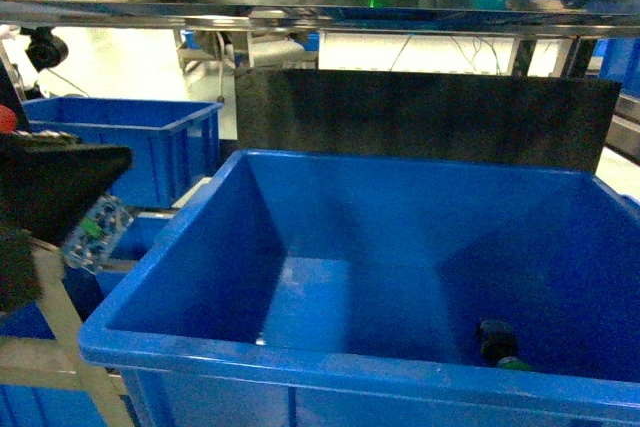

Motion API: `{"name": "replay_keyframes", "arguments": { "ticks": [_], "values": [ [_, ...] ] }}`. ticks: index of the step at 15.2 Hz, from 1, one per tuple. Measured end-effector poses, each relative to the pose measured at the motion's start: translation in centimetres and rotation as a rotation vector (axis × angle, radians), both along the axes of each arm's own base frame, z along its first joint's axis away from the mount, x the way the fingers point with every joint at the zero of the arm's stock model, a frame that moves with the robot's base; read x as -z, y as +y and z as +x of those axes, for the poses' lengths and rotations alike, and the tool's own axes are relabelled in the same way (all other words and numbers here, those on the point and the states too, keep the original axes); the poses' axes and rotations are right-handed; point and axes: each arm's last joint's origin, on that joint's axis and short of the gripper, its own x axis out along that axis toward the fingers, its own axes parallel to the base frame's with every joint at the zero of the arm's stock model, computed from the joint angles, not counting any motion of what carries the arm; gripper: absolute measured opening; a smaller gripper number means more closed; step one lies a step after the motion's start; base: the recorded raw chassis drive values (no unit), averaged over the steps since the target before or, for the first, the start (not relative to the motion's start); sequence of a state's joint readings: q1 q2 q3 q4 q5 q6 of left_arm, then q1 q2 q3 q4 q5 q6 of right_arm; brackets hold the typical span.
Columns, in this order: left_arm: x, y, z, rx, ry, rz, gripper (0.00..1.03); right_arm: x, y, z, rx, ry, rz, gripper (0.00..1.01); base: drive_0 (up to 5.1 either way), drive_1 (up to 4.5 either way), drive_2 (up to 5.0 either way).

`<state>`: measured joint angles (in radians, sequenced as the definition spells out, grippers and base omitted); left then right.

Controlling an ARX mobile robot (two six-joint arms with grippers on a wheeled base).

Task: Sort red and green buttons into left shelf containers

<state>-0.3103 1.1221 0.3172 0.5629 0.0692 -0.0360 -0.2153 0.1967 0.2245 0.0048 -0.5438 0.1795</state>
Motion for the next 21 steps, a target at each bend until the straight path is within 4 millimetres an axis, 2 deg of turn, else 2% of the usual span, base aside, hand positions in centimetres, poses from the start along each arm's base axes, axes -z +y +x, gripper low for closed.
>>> {"name": "replay_keyframes", "arguments": {
  "ticks": [5,13,18,20,21],
  "values": [
    [2.4,-1.9,1.1,0.026,0.043,0.047,0.28,0.0,0.0,0.0,0.0,0.0,0.0,0.98,0.0,0.0,0.0],
    [6.3,-5.3,6.9,-0.02,0.105,0.033,0.28,0.0,0.0,0.0,0.0,0.0,0.001,0.98,0.0,0.0,0.0],
    [8.6,-5.2,9.4,-0.117,0.154,0.005,0.28,0.0,0.0,0.0,0.0,0.0,0.001,0.98,0.0,0.0,0.0],
    [8.7,-5.2,9.9,-0.129,0.157,-0.014,0.28,0.0,0.0,0.0,0.0,0.0,0.001,0.98,0.0,0.0,0.0],
    [8.4,-5.4,10.1,-0.118,0.15,-0.036,0.36,0.0,0.0,0.0,0.0,0.001,0.002,0.98,0.0,0.0,0.0]
  ]
}}
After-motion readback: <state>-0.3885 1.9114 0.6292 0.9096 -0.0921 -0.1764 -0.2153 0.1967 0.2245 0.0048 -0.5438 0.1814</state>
